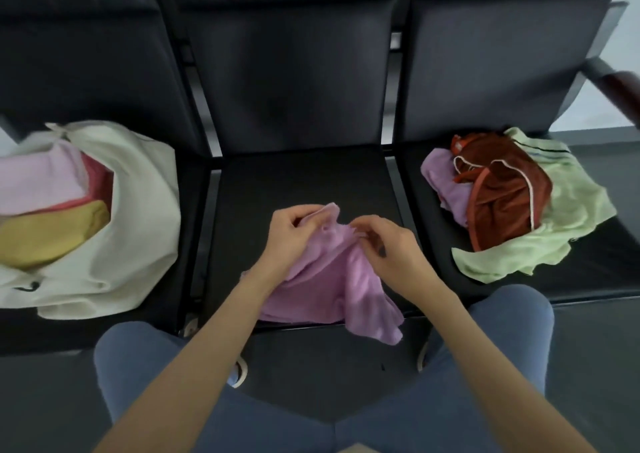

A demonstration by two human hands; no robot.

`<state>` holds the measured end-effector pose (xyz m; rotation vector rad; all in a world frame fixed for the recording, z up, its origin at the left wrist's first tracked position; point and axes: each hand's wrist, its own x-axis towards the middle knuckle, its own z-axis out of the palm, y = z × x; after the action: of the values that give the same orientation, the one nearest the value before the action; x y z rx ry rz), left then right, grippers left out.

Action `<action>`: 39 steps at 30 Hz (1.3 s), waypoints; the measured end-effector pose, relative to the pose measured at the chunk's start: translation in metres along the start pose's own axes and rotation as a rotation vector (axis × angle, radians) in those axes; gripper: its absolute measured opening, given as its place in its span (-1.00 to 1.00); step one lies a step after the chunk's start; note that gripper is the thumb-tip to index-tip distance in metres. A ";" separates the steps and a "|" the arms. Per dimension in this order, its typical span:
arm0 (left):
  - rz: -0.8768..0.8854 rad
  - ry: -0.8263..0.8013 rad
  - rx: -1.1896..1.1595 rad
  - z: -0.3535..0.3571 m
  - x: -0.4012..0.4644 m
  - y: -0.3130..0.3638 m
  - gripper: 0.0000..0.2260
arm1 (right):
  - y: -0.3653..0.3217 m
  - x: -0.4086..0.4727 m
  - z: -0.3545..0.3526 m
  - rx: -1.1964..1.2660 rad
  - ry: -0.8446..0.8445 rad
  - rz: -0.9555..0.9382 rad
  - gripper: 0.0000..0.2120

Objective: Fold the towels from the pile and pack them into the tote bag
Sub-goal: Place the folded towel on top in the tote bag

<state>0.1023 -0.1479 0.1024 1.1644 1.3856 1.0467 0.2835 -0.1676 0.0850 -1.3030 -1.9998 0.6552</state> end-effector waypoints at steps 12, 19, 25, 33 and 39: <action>0.076 -0.108 -0.098 0.006 -0.033 0.025 -0.88 | -0.035 -0.002 -0.010 0.095 0.235 -0.155 -0.88; 0.207 -0.169 -0.050 -0.001 -0.041 0.026 -0.84 | -0.044 0.006 -0.012 0.185 0.252 -0.065 -0.68; 0.139 -0.253 -0.057 -0.012 -0.036 0.027 -0.86 | -0.042 0.008 -0.008 0.101 0.248 0.001 -0.88; 0.118 -0.213 0.076 -0.027 -0.035 0.012 -0.86 | -0.039 0.012 -0.003 0.092 0.121 -0.029 -0.85; 0.174 -0.249 0.030 -0.034 -0.036 0.011 -0.84 | -0.036 0.012 0.002 0.208 0.075 0.058 -0.73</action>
<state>0.0714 -0.1824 0.1228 1.4059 1.1242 0.9657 0.2573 -0.1699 0.1124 -1.2457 -1.7881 0.8068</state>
